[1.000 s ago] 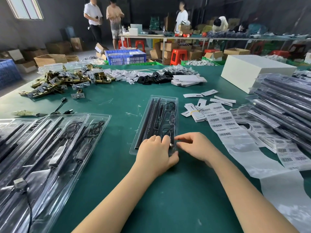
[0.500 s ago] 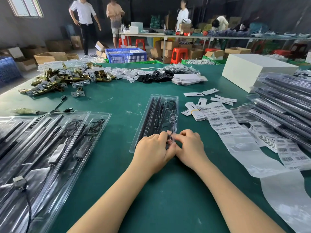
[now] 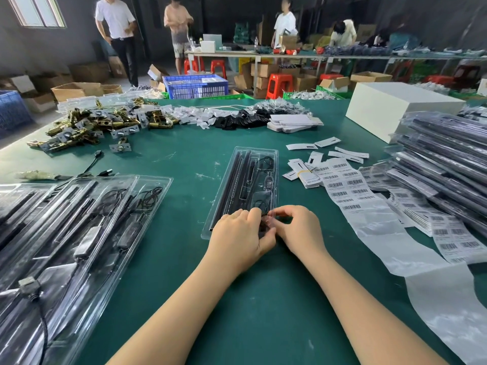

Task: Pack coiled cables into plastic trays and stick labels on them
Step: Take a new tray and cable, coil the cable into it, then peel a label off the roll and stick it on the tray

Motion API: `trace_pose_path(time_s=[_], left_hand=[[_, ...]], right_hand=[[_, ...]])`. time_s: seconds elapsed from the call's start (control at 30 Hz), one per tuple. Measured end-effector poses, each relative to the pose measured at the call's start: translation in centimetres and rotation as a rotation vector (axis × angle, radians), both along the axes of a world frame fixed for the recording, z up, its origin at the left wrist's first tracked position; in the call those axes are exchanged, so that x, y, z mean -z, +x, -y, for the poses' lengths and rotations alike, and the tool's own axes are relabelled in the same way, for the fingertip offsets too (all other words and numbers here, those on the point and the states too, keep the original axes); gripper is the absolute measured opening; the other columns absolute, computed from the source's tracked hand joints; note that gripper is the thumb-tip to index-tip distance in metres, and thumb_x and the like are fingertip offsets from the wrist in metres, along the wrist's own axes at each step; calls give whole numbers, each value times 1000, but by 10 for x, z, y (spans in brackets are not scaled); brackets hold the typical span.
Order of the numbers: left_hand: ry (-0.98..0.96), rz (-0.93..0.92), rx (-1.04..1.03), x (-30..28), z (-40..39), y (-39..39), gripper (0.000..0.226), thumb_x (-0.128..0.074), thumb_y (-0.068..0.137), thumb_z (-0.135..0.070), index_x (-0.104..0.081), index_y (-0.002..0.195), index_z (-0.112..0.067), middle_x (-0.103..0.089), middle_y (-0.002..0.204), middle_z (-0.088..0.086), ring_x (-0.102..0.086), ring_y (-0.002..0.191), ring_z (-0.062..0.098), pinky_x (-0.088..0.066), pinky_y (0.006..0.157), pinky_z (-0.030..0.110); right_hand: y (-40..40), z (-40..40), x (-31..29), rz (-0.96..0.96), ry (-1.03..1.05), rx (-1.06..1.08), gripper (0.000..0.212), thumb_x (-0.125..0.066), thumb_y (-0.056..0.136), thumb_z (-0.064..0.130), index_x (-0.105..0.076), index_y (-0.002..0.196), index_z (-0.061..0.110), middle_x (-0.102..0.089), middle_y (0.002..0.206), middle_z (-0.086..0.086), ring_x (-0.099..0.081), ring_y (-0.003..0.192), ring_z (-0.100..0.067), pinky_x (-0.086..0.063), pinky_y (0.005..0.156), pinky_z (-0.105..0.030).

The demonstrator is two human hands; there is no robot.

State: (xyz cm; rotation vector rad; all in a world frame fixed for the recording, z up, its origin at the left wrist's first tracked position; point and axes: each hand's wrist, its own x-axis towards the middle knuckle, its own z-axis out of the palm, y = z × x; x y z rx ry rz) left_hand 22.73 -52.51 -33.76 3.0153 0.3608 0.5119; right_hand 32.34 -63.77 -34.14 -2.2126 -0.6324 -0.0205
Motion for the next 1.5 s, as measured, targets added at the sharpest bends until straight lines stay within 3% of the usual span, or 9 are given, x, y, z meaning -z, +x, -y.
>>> trace_pose_path(time_s=[0.2, 0.33, 0.43, 0.67, 0.8, 0.9, 1.0, 1.2, 1.5], left_hand=[[-31, 27, 6, -1, 1, -1, 42, -39, 92, -53, -54, 108, -18, -62, 100, -4, -55, 101, 17, -37, 83, 28], [-60, 37, 24, 0, -1, -3, 47, -42, 89, -58, -56, 115, -21, -62, 101, -7, -54, 104, 12, -39, 85, 25], [-101, 57, 30, -1, -1, -5, 51, -47, 85, -60, -59, 116, -21, -62, 100, -8, -54, 104, 11, -41, 83, 25], [-146, 57, 6, -3, 0, -6, 51, -48, 83, -62, -59, 114, -22, -61, 97, -9, -54, 101, 11, -42, 81, 24], [-81, 20, 4, -1, 1, -3, 53, -43, 87, -62, -57, 117, -21, -61, 98, -7, -52, 105, 12, -40, 84, 25], [-24, -15, -2, 1, 1, -1, 56, -37, 88, -62, -55, 121, -20, -62, 105, -7, -49, 113, 13, -38, 89, 25], [-6, -14, -1, 3, 1, -1, 59, -34, 87, -64, -56, 120, -20, -63, 105, -9, -47, 116, 11, -37, 91, 22], [-70, 11, -27, 3, 1, -2, 63, -33, 80, -66, -59, 116, -21, -58, 98, -10, -45, 111, 7, -49, 82, 25], [-103, 12, -30, 3, 0, 0, 67, -34, 76, -68, -61, 115, -21, -57, 93, -9, -46, 110, 7, -51, 80, 29]], right_hand=[[7, 3, 3, -45, -12, -52, 13, -73, 81, 37, -77, 90, 28, -73, 92, 10, -60, 79, -8, -45, 70, -23], [12, 8, -1, -71, -48, -128, 13, -72, 84, 30, -77, 95, 27, -66, 83, 18, -54, 69, 16, -36, 61, -1], [14, 10, -1, -96, -24, -151, 13, -73, 83, 26, -76, 96, 25, -62, 79, 20, -48, 70, 27, -36, 62, 2], [17, 13, -2, -198, 13, -150, 17, -77, 78, 28, -73, 93, 34, -68, 83, 23, -57, 76, 5, -43, 68, -9], [24, 17, -4, -318, 193, -63, 39, -75, 80, 22, -65, 117, 26, -69, 101, 9, -63, 93, -5, -49, 85, -25], [35, 15, -4, -231, 226, 132, 35, -67, 85, 21, -66, 119, 19, -65, 101, 6, -60, 86, -12, -44, 76, -22], [55, 5, -15, 23, 71, 185, 35, -64, 86, 14, -64, 121, 12, -63, 104, -4, -53, 87, -18, -32, 70, -18], [120, -14, -38, 160, -394, 172, 43, -51, 92, 19, -55, 135, 17, -51, 135, -13, -47, 122, -33, -45, 92, -39], [148, -32, -21, 534, -838, -112, 32, -40, 92, 7, -58, 114, 20, -62, 114, -6, -51, 108, -31, -40, 86, -36]])
